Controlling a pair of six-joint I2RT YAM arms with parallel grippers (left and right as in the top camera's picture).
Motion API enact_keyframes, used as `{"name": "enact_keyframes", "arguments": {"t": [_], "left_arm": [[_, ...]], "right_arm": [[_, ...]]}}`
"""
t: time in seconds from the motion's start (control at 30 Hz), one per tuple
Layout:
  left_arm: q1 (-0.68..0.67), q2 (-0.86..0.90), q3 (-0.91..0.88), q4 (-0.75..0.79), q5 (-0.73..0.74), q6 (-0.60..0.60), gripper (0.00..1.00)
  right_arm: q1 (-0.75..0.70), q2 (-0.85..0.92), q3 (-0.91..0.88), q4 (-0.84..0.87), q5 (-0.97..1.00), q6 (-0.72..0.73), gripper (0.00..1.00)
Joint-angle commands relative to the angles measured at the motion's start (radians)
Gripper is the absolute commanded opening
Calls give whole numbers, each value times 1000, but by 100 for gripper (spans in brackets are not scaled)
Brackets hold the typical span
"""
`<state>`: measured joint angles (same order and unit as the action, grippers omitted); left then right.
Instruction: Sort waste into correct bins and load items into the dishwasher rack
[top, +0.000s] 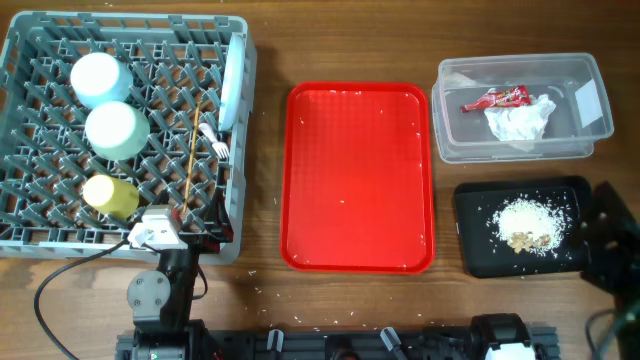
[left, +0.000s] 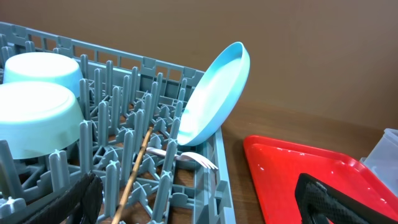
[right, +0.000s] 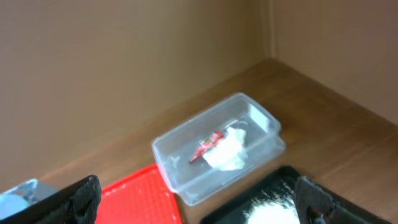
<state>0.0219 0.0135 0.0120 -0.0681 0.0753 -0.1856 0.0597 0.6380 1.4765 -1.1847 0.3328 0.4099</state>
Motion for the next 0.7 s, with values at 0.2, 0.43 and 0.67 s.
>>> {"name": "enact_keyframes", "arguments": {"t": [0.2,0.43,0.67], "left_arm": [[7,-10,-6,-4,-10,-9,100],[7,-10,-6,-4,-10,-9,100],[7,-10,-6,-4,-10,-9,100]], "right_arm": [[-1,-380,-689,519,-285,-43,100],[-1,-578,-1226,1085,-448,-42,100],[-1,-635,-1377,1200,-454,-130,99]]}}
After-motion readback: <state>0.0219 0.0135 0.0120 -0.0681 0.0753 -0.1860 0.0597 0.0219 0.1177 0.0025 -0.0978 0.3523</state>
